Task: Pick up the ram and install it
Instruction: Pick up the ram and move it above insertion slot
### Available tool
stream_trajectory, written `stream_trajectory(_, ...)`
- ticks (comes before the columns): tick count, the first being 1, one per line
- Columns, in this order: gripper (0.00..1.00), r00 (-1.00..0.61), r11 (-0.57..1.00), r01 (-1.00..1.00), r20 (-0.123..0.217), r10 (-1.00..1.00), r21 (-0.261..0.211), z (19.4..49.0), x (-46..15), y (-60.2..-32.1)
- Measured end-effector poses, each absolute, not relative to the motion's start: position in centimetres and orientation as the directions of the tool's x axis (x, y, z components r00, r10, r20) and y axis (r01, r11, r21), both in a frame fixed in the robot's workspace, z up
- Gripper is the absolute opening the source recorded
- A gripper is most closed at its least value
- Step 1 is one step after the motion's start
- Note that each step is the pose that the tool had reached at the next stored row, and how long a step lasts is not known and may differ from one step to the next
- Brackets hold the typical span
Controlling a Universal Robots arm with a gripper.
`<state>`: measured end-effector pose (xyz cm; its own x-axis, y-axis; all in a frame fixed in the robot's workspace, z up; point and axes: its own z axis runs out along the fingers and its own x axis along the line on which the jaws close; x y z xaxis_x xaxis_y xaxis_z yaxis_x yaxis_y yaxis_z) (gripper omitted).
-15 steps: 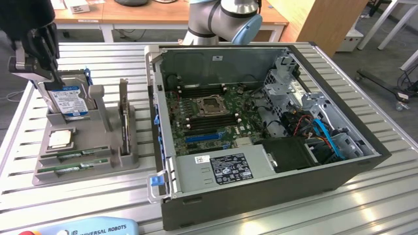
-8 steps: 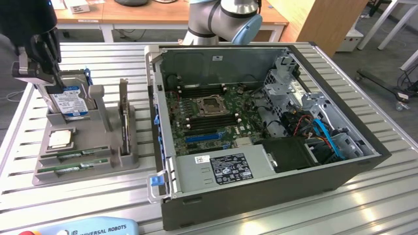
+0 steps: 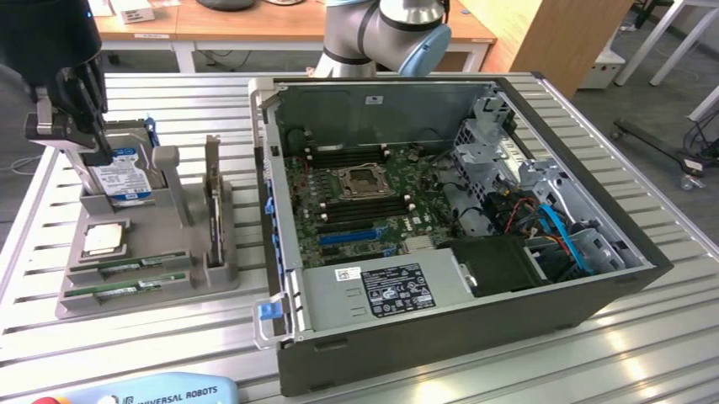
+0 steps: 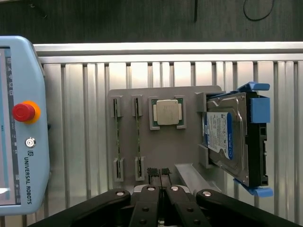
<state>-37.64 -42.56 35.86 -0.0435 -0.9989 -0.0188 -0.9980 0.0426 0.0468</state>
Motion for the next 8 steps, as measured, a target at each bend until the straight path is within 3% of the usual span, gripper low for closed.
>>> stream_trajectory(5,0.10,-0.043,0.043,-0.998,-0.019,-0.999,0.047,35.85,-37.64,-42.56)
stream_trajectory(8,0.16,-0.044,0.043,-0.998,-0.019,-0.999,0.047,35.85,-37.64,-42.56)
